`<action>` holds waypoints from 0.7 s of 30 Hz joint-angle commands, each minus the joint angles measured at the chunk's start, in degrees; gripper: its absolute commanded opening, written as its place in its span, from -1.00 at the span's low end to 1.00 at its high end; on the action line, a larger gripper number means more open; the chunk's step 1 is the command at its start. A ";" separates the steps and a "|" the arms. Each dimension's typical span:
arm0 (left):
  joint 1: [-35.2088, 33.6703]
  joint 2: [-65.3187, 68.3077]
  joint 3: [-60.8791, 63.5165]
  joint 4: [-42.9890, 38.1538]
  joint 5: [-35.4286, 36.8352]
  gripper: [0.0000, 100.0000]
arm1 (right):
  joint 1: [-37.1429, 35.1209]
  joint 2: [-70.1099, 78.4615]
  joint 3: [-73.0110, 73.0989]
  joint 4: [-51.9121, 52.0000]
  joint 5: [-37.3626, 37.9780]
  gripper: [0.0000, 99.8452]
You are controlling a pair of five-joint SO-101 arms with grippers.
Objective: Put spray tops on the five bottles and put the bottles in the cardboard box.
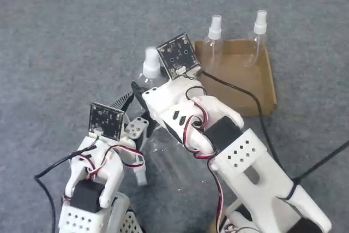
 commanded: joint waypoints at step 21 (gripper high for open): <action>-0.88 -0.97 0.31 -3.16 0.00 -0.62 | 9.71 -13.14 -2.02 9.10 4.31 -0.99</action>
